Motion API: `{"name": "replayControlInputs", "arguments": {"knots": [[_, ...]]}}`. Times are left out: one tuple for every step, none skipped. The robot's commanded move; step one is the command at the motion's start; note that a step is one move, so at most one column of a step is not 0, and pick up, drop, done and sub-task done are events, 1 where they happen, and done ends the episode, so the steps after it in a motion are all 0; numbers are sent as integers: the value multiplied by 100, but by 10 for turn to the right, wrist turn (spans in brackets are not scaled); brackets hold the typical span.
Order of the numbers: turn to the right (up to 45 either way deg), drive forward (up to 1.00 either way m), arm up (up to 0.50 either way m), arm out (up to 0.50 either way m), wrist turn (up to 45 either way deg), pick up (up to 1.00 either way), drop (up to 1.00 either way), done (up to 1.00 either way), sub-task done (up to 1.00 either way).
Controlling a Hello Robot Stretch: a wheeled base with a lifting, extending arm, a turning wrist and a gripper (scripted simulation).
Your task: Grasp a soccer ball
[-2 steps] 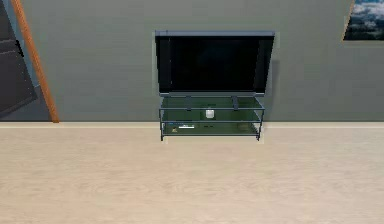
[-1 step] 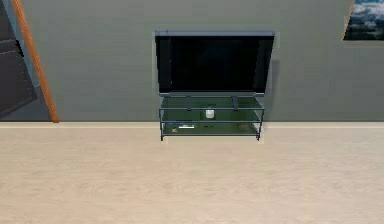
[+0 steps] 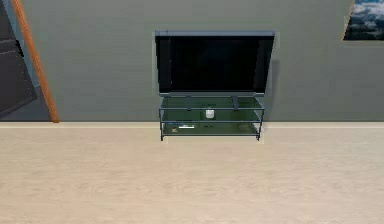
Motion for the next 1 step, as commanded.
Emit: {"name": "replayControlInputs", "arguments": {"knots": [[0,0,0,0,450,0,0,0,0]]}}
